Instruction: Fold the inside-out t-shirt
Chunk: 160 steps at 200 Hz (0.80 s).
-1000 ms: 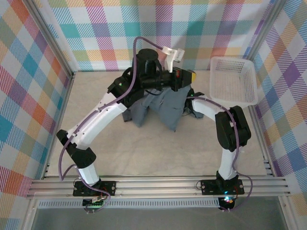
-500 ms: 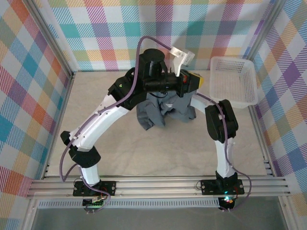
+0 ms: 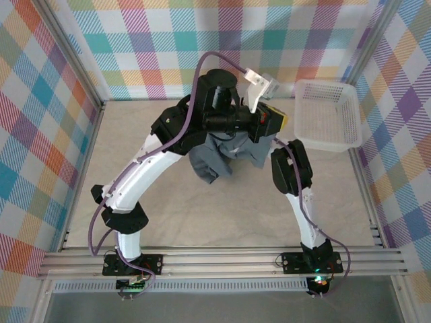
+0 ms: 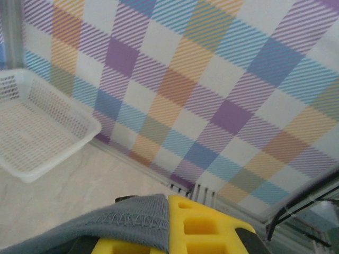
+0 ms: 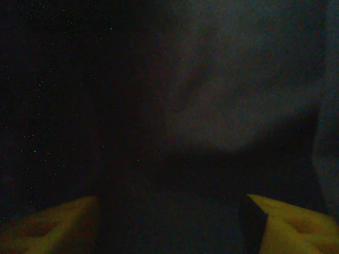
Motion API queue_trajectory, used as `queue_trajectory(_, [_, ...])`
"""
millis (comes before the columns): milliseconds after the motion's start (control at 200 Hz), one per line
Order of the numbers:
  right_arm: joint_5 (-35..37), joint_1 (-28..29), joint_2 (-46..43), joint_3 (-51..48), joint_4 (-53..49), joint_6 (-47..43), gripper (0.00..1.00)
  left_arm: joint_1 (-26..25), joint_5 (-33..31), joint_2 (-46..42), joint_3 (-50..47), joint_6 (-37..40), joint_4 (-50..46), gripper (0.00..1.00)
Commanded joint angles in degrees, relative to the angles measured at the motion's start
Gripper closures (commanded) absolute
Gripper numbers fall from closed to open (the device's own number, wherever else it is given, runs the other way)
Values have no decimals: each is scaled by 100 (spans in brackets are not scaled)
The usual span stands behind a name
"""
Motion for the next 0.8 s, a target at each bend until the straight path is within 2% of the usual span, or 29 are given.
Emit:
queue_trajectory(0, [796, 205, 678, -276, -1086, -472, 40, -466, 201, -755, 385, 673, 664, 100])
queue_trajectory(65, [636, 206, 569, -591, -980, -570, 58, -461, -426, -886, 310, 957, 399, 100])
queue_trajectory(155, [298, 197, 146, -1028, -738, -737, 92, -351, -1679, -1005, 137, 1222, 50, 100])
queue_trajectory(190, [118, 197, -125, -1205, -637, -797, 100, -187, -2146, -995, 85, 1215, -115, 100])
queue_trajectory(275, [-447, 189, -1034, -1778, -258, -886, 100, 599, -2871, -918, -131, 890, -523, 100])
queue_trajectory(365, [-1420, 158, -2283, -2657, 344, -951, 100, 1860, -2938, -1031, -1055, 317, -535, 100])
queue_trajectory(455, [-2148, 80, -3438, -3292, 741, -807, 100, 3133, -2377, -1284, -2644, -218, 113, 100])
queue_trajectory(540, [-2625, -93, -4409, -3579, 1111, -378, 100, 4013, -1677, -1329, -4079, -715, 842, 100])
queue_trajectory(610, [-2862, -259, -5033, -3662, 1507, -48, 100, 4397, -1112, -1264, -5210, -951, 1526, 100])
queue_trajectory(730, [-2762, -663, -5490, -3331, 1803, 521, 100, 4429, -647, -1148, -6653, -1125, 2217, 100])
queue_trajectory(795, [-2791, -926, -5582, -3180, 2033, 836, 100, 4429, -663, -1185, -7297, -1336, 2511, 100])
